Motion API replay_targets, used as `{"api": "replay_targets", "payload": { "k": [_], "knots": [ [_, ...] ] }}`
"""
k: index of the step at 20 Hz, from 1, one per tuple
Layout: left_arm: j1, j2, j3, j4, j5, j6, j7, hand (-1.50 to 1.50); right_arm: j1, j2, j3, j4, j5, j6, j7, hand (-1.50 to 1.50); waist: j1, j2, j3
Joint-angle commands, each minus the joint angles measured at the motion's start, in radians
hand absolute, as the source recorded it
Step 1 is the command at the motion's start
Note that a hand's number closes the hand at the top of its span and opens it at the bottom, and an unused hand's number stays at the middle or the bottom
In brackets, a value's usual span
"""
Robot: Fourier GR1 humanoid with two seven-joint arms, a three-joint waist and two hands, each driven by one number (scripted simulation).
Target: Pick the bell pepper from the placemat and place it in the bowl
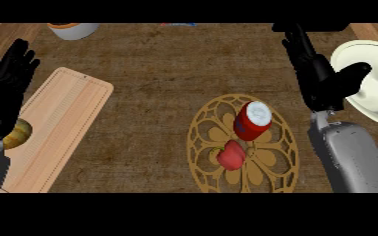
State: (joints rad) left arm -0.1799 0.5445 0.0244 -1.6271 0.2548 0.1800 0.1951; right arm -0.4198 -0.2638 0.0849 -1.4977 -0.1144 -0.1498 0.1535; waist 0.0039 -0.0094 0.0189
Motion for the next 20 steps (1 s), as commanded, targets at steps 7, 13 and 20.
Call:
{"api": "replay_targets", "payload": {
  "k": [7, 13, 20],
  "knots": [
    [0.013, -0.118, -0.123, 0.014, -0.005, -0.012, -0.006, 0.00, -0.104, -0.238, 0.404, -0.165, 0.424, 0.273, -0.162, 1.50, -0.025, -0.051, -0.049],
    [0.036, -0.240, -0.195, 0.064, -0.068, 0.047, -0.111, 0.00, 0.406, -0.015, 0.510, -0.240, 0.322, 0.022, -0.659, -1.50, -0.043, 0.010, -0.016],
    [0.055, -0.291, -0.222, 0.098, -0.108, 0.031, -0.158, 0.00, 0.595, -0.156, 0.501, -0.504, 0.468, -0.060, -0.703, -1.50, -0.019, 0.007, -0.019]
  ]
}}
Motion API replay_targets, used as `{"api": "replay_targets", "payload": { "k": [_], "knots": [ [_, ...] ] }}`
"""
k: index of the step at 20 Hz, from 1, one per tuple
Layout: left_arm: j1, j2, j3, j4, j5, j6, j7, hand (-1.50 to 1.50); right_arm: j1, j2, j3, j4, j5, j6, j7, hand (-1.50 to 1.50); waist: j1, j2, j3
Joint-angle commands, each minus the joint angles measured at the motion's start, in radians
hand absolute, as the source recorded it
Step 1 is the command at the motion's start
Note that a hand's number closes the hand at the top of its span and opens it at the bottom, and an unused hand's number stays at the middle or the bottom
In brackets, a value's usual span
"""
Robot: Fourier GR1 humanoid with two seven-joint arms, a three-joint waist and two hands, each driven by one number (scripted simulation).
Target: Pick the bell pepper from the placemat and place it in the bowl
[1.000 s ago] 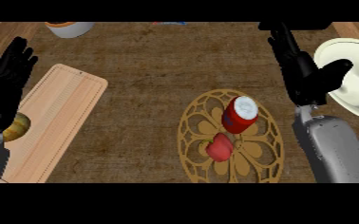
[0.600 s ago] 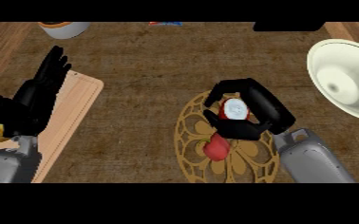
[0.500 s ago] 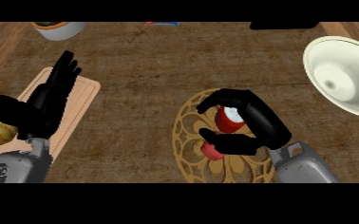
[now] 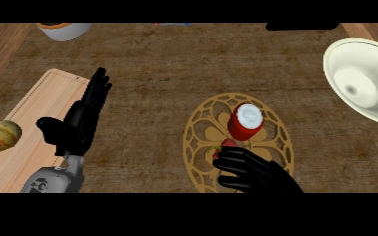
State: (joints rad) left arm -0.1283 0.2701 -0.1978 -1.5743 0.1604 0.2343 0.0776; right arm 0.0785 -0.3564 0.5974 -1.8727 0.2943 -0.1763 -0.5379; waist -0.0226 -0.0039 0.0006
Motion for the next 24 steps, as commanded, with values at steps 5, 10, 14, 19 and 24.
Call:
{"api": "replay_targets", "payload": {
  "k": [5, 10, 14, 19, 24],
  "knots": [
    [0.003, -0.051, -0.016, 0.054, -0.042, 0.001, -0.056, 0.00, 0.141, -0.126, -0.041, -0.335, 0.207, -0.030, 0.273, -1.50, 0.007, 0.001, -0.002],
    [-0.044, -0.032, 0.028, 0.067, -0.012, -0.045, -0.020, 0.00, 0.086, -0.086, 0.029, -0.333, 0.288, 0.096, 0.533, -1.50, 0.017, 0.004, -0.002],
    [-0.018, -0.058, -0.014, 0.026, -0.067, -0.002, 0.009, 0.00, -0.036, -0.028, 0.031, -0.282, 0.343, 0.195, 0.722, -1.50, 0.029, 0.004, -0.002],
    [-0.062, -0.088, -0.005, 0.064, -0.068, -0.009, 0.012, 0.00, -0.073, -0.005, 0.065, -0.295, 0.378, 0.324, 0.905, -1.50, 0.024, 0.004, -0.002],
    [-0.027, -0.102, 0.006, 0.011, -0.109, -0.001, 0.020, 0.00, -0.108, 0.014, -0.038, -0.188, 0.330, 0.384, 0.833, -1.50, 0.025, 0.004, 0.000]
  ]
}}
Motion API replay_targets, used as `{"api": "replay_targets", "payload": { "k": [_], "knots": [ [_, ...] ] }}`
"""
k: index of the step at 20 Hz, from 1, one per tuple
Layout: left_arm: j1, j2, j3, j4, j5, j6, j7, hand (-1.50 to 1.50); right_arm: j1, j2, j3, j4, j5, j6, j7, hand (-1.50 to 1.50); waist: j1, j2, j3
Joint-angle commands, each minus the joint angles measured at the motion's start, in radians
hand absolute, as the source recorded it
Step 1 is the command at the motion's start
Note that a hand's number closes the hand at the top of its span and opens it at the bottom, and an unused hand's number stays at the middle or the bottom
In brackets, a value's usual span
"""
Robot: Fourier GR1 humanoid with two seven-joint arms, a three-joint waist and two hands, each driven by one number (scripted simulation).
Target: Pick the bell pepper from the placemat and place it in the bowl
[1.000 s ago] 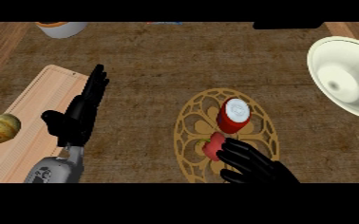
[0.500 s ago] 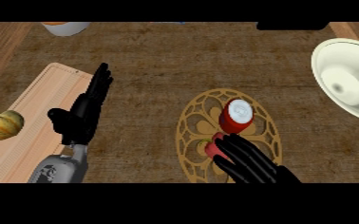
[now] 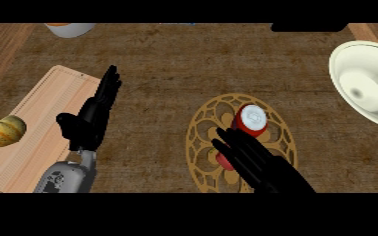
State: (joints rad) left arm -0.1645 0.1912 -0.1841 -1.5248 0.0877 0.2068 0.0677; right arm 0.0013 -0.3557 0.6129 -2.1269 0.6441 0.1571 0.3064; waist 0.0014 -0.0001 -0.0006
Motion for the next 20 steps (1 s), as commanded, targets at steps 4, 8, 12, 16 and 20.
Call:
{"api": "replay_targets", "payload": {
  "k": [4, 8, 12, 16, 20],
  "knots": [
    [-0.010, 0.003, 0.073, 0.036, -0.004, -0.064, -0.006, 0.00, -0.013, 0.040, -0.073, 0.078, -0.035, 0.091, -0.068, -1.50, -0.002, 0.000, 0.001],
    [-0.001, -0.028, 0.075, 0.076, -0.019, -0.075, -0.073, 0.00, 0.102, -0.002, -0.110, 0.050, -0.070, 0.054, -0.204, -1.50, -0.005, 0.000, 0.001],
    [0.036, -0.038, 0.049, -0.015, -0.048, -0.061, 0.001, 0.00, 0.060, 0.048, -0.146, 0.115, -0.133, 0.083, -0.251, -1.50, 0.000, 0.000, 0.001],
    [0.011, -0.024, 0.106, 0.054, -0.033, -0.119, -0.057, 0.00, 0.150, 0.017, -0.159, 0.046, -0.141, 0.111, -0.296, -1.50, -0.005, 0.000, 0.001],
    [-0.012, -0.071, 0.085, -0.012, -0.065, -0.069, 0.038, 0.00, 0.094, 0.074, -0.200, 0.152, -0.175, 0.138, -0.294, -1.50, -0.003, 0.000, 0.001]
  ]
}}
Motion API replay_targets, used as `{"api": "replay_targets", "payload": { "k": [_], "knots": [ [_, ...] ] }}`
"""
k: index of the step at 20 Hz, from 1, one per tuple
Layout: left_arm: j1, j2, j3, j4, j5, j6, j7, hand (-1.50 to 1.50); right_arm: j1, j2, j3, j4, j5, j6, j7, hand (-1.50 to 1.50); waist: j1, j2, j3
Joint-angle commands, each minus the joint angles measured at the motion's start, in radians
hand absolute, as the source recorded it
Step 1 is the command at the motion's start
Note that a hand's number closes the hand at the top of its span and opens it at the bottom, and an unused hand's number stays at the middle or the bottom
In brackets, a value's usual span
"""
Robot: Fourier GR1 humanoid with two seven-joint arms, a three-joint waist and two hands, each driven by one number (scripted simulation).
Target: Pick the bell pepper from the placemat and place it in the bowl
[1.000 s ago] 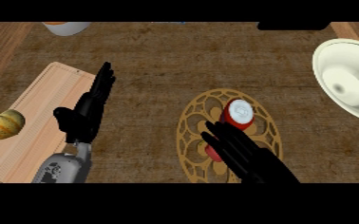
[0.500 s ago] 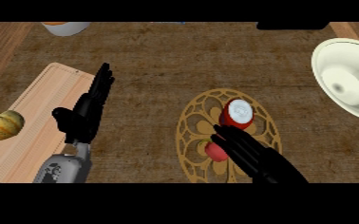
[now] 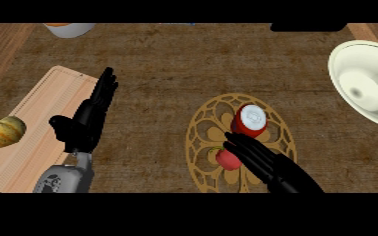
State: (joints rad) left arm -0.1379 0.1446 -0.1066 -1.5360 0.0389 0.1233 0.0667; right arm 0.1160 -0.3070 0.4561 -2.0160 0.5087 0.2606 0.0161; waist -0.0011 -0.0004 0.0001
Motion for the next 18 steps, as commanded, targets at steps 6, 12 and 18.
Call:
{"api": "replay_targets", "payload": {
  "k": [6, 12, 18],
  "knots": [
    [-0.034, -0.002, 0.056, 0.034, -0.002, -0.056, -0.003, 0.00, 0.044, 0.086, 0.030, 0.062, 0.041, -0.013, -0.031, -1.50, -0.002, 0.000, 0.000],
    [-0.009, -0.074, 0.028, 0.115, -0.068, -0.013, -0.106, 0.00, -0.059, 0.131, -0.040, 0.222, 0.029, 0.020, -0.058, -1.50, 0.000, 0.001, 0.000],
    [0.020, -0.077, 0.018, -0.003, -0.075, -0.017, -0.009, 0.00, -0.070, 0.142, -0.059, 0.385, 0.140, -0.096, -0.202, -1.50, 0.001, 0.000, 0.000]
  ]
}}
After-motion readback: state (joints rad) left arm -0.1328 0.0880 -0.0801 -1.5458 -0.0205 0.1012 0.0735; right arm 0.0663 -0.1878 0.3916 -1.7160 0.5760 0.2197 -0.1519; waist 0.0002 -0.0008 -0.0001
